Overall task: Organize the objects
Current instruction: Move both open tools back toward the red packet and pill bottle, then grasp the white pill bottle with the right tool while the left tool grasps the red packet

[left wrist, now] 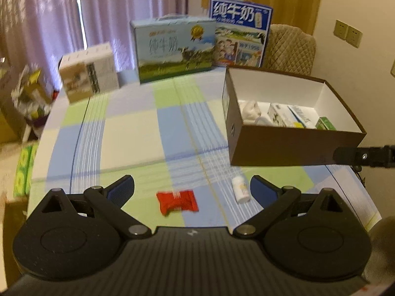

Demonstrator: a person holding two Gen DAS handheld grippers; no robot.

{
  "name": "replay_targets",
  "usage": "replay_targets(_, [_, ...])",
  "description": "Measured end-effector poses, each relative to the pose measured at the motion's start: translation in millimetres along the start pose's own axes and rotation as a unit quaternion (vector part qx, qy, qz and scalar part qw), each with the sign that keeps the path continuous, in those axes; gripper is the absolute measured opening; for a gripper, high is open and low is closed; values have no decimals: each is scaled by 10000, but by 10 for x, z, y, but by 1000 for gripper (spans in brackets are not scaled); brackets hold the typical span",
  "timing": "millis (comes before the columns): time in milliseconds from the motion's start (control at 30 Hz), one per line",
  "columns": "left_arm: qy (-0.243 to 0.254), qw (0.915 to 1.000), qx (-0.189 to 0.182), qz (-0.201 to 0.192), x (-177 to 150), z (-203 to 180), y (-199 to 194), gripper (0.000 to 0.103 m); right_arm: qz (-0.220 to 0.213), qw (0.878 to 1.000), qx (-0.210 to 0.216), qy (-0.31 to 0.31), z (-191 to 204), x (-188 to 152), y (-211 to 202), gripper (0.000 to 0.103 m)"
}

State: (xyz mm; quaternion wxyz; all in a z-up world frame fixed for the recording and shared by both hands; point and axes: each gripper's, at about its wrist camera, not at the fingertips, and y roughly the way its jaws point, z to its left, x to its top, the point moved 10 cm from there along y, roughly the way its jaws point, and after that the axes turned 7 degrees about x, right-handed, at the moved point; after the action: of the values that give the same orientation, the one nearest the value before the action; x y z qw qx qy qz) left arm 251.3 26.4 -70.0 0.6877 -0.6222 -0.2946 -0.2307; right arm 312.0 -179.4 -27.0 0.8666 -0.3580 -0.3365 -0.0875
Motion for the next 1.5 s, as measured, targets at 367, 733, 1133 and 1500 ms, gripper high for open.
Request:
replay_targets(367, [-444,9984,145,325,-308,135,255,99,561,9971,-277,-440,95,-430,496,77])
replay_targets(733, [-550,9965,434,453,-263,227,629,99,693,9925,-585,-815,95,-344,950,77])
replay_targets(1133, [-580,9938,623,712,-525,353,918,99,1067,9873,-788,-869,-140,-606,1295,77])
replay_targets(1500, [-651,9914,717,878,-623,443,1123,99,1146,9848,-783,-1044,-163,-653,1629,51])
